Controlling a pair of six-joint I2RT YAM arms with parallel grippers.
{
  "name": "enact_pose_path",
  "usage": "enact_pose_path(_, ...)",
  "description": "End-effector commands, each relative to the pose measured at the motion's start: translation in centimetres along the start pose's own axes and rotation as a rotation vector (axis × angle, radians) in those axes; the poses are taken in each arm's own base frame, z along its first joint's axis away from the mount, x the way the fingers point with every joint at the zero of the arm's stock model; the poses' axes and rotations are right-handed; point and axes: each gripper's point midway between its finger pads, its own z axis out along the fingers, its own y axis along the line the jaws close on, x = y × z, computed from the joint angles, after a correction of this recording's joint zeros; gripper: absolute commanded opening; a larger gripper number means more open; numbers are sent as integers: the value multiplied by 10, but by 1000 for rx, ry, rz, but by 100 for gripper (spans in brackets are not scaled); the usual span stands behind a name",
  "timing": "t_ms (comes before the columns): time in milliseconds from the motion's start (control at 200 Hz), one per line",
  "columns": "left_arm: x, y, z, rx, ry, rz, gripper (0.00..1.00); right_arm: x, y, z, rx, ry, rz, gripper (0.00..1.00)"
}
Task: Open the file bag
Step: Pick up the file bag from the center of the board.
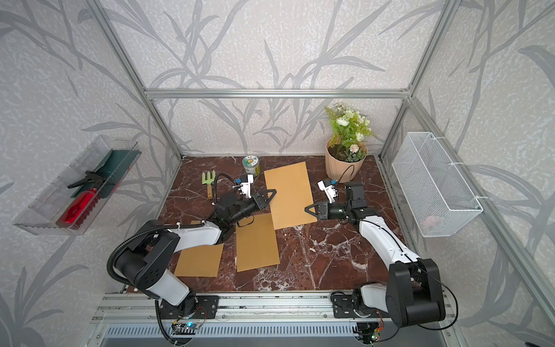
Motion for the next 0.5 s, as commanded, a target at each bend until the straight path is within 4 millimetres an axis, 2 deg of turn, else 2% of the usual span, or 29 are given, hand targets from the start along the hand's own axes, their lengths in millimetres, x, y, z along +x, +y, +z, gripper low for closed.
enact_pose_path(0, -14, -6, -6, -73, -12, 89, 25, 3, 1, -2, 69, 7, -34, 0)
enact_pose_path(245, -22, 3, -23, -236, 9, 187, 31, 5, 7, -3, 166, 19, -77, 0)
enact_pose_path(495, -36, 6, -42, -388, 29, 274, 44, 13, 12, -10, 317, 34, -128, 0)
